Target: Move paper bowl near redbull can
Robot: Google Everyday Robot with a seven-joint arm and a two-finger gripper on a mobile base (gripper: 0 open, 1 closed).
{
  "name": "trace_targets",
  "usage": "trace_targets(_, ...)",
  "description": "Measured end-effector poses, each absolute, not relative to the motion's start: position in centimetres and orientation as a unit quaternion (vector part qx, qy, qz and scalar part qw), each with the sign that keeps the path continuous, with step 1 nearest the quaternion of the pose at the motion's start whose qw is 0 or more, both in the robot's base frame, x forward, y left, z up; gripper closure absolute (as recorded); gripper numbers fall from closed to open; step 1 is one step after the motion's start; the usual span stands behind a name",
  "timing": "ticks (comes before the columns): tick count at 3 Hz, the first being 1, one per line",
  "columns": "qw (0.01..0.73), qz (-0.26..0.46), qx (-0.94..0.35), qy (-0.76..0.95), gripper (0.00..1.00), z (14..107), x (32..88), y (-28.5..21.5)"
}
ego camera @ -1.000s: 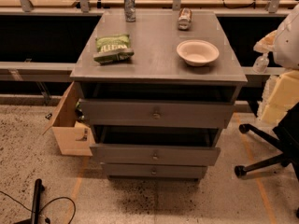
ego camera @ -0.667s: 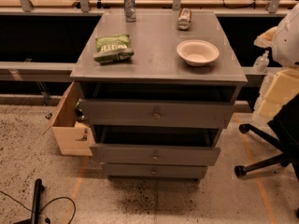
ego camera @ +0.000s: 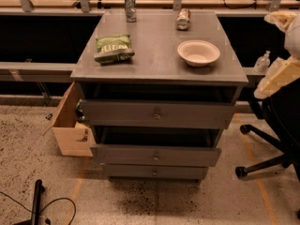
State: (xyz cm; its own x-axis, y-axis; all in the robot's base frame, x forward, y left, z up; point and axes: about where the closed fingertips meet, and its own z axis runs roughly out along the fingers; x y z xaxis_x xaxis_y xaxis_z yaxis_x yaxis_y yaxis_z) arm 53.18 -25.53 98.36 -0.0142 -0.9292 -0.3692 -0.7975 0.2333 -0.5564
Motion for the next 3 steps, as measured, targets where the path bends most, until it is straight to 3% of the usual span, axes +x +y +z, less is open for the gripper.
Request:
trace_targets(1,0.416,-0.123,-0.635,0.639,0.00,99.7,57.9,-25.2)
trace_targets(2,0.434,-0.157,-0.655,0.599,0.00,99.0,62.2,-25.2)
trace_targets(3,0.434,-0.160,-0.658,0.595,0.00,98.8,62.7,-25.1)
